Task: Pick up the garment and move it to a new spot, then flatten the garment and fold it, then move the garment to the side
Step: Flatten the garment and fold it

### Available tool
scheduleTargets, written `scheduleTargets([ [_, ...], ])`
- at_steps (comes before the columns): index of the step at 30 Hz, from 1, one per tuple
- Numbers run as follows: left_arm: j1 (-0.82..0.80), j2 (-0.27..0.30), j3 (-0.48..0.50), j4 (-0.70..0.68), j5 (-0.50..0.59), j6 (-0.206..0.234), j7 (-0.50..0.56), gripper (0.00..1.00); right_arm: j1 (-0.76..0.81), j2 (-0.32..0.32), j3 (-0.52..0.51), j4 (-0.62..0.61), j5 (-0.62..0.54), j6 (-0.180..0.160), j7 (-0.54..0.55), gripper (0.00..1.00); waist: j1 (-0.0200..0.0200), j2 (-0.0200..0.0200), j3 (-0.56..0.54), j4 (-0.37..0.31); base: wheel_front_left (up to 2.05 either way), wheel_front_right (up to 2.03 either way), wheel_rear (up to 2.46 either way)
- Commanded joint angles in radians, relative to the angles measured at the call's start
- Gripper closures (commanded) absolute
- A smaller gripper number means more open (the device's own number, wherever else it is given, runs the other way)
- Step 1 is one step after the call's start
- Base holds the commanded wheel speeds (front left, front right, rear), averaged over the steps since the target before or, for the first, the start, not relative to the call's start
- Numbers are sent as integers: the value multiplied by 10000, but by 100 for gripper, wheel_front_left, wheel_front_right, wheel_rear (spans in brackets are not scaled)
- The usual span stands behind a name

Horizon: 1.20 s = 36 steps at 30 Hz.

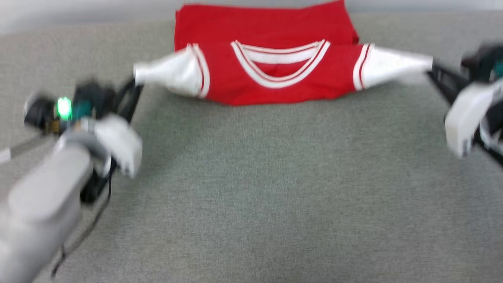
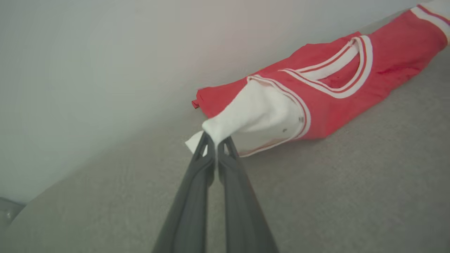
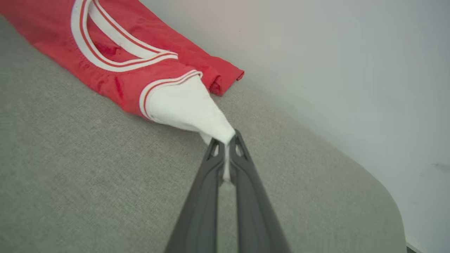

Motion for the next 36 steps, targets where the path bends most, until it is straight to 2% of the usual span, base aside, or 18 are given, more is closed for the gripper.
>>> scheduleTargets([
  [1,813,272,32,-425,-150,227,-47,100,706,-197,-27,-245,131,-11,23,100,0,0,-459,-62,0,0,0],
  [7,3278,1063,-35,-1840,-721,1007,-48,100,2882,-726,-435,-1053,361,-11,359,100,0,0,-1237,-120,0,0,0],
  [12,4749,1471,-291,-2536,-1081,1535,-5,100,4742,-1163,-1115,-1665,447,-11,752,100,0,0,-1766,-58,0,0,0],
  [19,6176,1668,-673,-2929,-1529,1764,67,100,7641,-1620,-2421,-2492,549,-11,1449,100,0,0,-2375,70,0,0,0],
  [26,7280,1707,-893,-3278,-1902,1994,42,100,10375,-1458,-4139,-3425,414,-11,2083,100,0,0,-2732,72,0,0,0],
  [29,7515,1796,-909,-3382,-1979,2069,33,100,10994,-1400,-4644,-3700,279,-11,2331,100,0,0,-2780,70,0,0,0],
  [36,7753,2004,-985,-3828,-1931,2259,113,100,12478,-1197,-5977,-4959,-17,-12,3657,100,0,0,-2832,151,0,0,0],
])
